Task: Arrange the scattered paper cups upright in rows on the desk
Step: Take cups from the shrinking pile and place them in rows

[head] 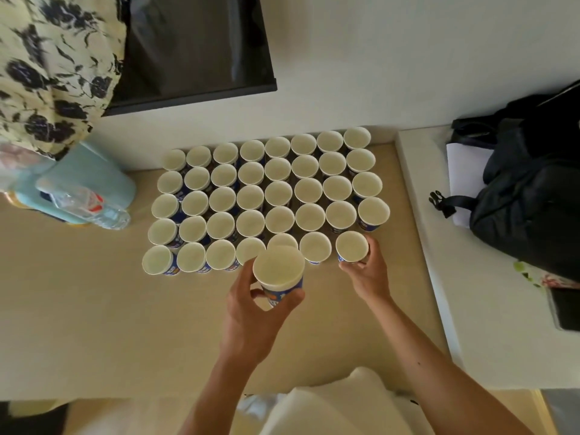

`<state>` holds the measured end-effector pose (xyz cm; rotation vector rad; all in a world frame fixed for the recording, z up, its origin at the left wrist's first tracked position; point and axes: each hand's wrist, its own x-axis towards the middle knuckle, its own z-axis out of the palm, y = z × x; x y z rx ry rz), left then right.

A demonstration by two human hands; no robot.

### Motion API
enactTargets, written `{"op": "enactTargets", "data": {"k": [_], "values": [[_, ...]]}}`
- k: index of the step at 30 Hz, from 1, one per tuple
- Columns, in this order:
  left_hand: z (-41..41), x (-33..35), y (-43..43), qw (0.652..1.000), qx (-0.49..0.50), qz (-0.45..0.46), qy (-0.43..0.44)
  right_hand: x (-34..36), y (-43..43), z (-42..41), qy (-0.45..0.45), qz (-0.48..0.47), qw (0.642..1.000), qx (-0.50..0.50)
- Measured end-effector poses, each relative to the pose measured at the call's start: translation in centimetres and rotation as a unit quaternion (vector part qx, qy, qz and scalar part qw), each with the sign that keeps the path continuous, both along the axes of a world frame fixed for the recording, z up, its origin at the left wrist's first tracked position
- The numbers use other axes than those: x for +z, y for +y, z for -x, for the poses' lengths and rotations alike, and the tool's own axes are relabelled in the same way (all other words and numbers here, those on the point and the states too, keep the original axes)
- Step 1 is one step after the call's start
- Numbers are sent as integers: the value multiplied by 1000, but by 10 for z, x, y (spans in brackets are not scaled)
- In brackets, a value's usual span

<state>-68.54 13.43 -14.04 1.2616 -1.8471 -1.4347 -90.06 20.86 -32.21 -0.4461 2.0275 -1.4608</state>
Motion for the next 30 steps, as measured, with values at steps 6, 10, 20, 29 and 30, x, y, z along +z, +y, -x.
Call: {"op": "enactTargets", "data": {"k": [6,10,20,29,30], "values": [[-3,-3,1,1000,-4,4,-9,-9,-6,2,-30,26,999,-5],[-6,-4,3,1000,2,7,-9,-10,-7,3,-25,11,1000,-3],[0,-3,3,999,-11,27,-15,57,17,-10,117,64,986,-98],[23,2,8,995,-96,6,-32,120,32,-37,-49,137,940,310],[24,3,9,995,-98,8,-26,123,33,-37,-55,137,940,308]]}}
